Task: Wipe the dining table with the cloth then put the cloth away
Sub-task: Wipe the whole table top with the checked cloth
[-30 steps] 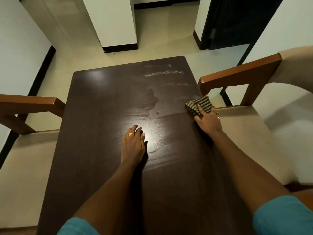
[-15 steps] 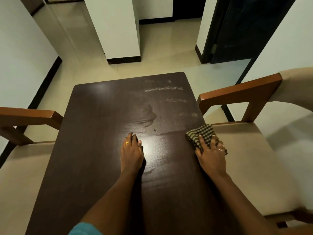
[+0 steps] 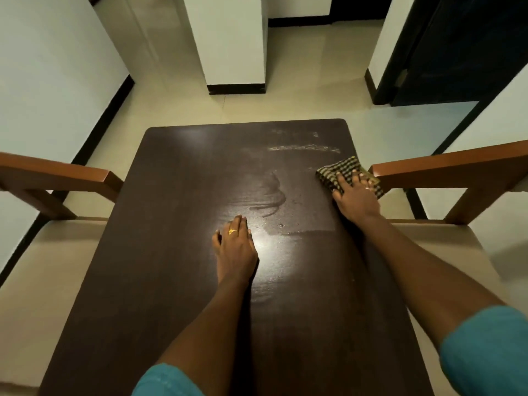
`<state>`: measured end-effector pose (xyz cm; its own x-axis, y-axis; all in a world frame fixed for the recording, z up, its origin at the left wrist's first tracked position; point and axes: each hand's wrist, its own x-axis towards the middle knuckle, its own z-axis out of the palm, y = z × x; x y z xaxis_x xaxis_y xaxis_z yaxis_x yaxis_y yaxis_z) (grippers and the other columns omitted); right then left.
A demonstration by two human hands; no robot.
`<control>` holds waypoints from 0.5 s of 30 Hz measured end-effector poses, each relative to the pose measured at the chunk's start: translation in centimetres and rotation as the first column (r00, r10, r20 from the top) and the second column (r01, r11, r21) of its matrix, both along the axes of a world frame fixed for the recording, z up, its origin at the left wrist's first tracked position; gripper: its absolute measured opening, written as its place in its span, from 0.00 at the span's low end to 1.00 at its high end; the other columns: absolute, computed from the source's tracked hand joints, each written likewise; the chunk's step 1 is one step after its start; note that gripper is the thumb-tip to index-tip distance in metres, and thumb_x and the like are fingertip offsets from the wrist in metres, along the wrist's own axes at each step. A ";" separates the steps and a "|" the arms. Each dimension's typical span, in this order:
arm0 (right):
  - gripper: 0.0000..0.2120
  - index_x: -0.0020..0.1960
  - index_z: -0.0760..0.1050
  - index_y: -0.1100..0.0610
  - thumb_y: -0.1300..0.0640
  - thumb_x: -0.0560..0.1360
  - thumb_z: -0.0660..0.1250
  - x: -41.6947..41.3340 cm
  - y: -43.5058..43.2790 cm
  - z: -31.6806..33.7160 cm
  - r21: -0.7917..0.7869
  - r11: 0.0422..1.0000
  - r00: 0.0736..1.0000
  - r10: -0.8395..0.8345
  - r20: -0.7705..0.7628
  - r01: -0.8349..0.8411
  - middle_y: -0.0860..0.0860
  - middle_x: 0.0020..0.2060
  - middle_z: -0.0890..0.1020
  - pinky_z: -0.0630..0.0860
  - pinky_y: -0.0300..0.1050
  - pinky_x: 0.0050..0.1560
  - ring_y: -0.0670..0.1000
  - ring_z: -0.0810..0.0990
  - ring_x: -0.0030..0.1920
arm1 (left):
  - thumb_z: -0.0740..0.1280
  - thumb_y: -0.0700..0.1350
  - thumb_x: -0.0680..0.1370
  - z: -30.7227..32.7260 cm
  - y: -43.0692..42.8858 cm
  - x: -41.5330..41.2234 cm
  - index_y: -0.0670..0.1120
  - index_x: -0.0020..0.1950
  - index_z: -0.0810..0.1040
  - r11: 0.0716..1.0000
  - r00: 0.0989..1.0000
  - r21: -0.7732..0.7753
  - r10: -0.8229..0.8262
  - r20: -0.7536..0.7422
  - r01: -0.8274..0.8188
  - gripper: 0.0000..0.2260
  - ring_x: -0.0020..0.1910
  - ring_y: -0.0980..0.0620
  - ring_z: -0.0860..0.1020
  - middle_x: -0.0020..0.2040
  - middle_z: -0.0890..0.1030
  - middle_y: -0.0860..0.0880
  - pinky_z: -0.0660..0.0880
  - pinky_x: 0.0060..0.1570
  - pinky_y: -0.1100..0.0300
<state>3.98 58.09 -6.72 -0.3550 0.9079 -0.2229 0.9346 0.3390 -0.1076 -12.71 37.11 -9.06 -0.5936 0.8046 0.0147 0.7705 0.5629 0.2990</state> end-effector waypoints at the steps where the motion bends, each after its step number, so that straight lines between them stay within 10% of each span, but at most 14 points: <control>1: 0.26 0.77 0.53 0.51 0.45 0.81 0.50 -0.4 0.7 0.1 0.006 1.000 1.000 -0.005 0.004 0.005 0.60 0.76 0.54 0.51 0.56 0.74 0.61 0.54 0.76 | 0.51 0.44 0.81 0.0 0.1 0.1 0.45 0.72 0.64 1.000 1.000 0.001 0.003 -0.007 -0.003 0.19 0.71 0.51 0.64 0.72 0.67 0.49 0.52 0.72 0.49; 15: 0.28 0.77 0.53 0.54 0.46 0.81 0.53 1.4 -11.9 0.4 0.019 0.998 0.998 -0.060 -0.007 0.061 0.63 0.75 0.56 0.49 0.56 0.75 0.62 0.54 0.76 | 0.51 0.44 0.81 0.1 0.1 0.2 0.45 0.72 0.63 0.999 0.999 0.037 0.014 0.041 -0.016 0.19 0.71 0.52 0.63 0.72 0.66 0.49 0.50 0.72 0.50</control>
